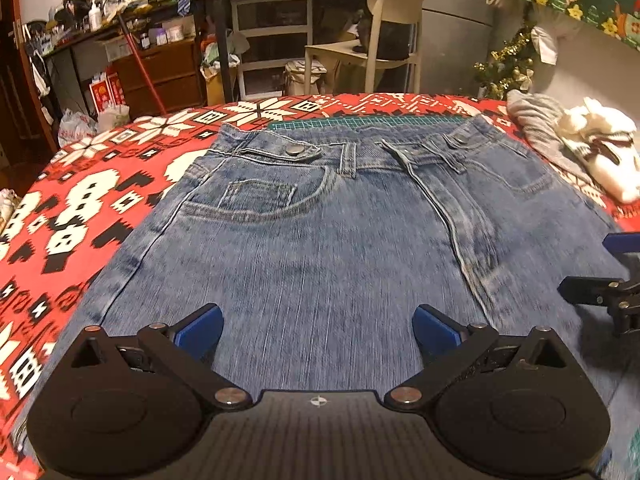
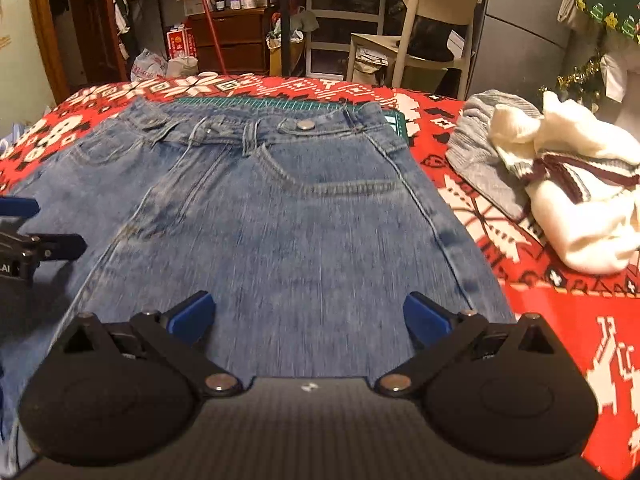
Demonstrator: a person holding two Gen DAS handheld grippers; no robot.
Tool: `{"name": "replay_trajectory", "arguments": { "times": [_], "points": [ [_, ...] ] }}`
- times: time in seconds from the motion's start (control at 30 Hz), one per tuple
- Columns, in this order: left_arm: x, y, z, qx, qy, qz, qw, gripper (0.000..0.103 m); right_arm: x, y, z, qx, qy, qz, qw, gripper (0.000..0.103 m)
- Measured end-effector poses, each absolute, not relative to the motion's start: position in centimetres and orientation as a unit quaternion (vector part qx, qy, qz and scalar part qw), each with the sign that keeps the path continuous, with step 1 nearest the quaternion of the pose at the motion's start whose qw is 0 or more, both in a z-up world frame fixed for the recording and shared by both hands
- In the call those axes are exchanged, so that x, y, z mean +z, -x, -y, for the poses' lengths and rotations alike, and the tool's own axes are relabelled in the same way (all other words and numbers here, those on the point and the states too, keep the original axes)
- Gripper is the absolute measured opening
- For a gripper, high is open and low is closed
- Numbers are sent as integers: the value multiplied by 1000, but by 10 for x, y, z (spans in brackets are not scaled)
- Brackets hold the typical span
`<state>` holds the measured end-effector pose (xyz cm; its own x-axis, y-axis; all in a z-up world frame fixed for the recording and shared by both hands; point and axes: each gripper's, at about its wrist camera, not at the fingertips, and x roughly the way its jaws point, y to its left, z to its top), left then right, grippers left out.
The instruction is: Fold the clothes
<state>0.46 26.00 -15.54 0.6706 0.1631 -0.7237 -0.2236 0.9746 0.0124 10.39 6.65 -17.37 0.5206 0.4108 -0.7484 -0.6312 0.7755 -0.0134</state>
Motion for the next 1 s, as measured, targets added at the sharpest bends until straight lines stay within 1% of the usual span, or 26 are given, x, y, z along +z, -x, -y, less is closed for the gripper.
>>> {"name": "replay_trajectory", "arguments": {
  "times": [0.33, 0.47, 0.6, 0.77, 1.0],
  "points": [
    [-157, 40, -246, 99, 43, -389, 915, 103, -170, -68, -40, 310, 149, -395, 852, 102],
    [-155, 46, -242, 93, 41, -392, 914, 102, -168, -58, -32, 313, 149, -398, 849, 102],
    [-144, 46, -243, 86, 50, -374, 922, 102, -160, -61, -28, 320, 133, -405, 846, 102],
    [-131, 21, -250, 86, 46, -364, 926, 102, -147, -71, -40, 323, 150, -387, 850, 102],
    [-132, -33, -265, 84, 33, -374, 923, 102, -139, -105, -64, 309, 157, -382, 856, 102]
  ]
}}
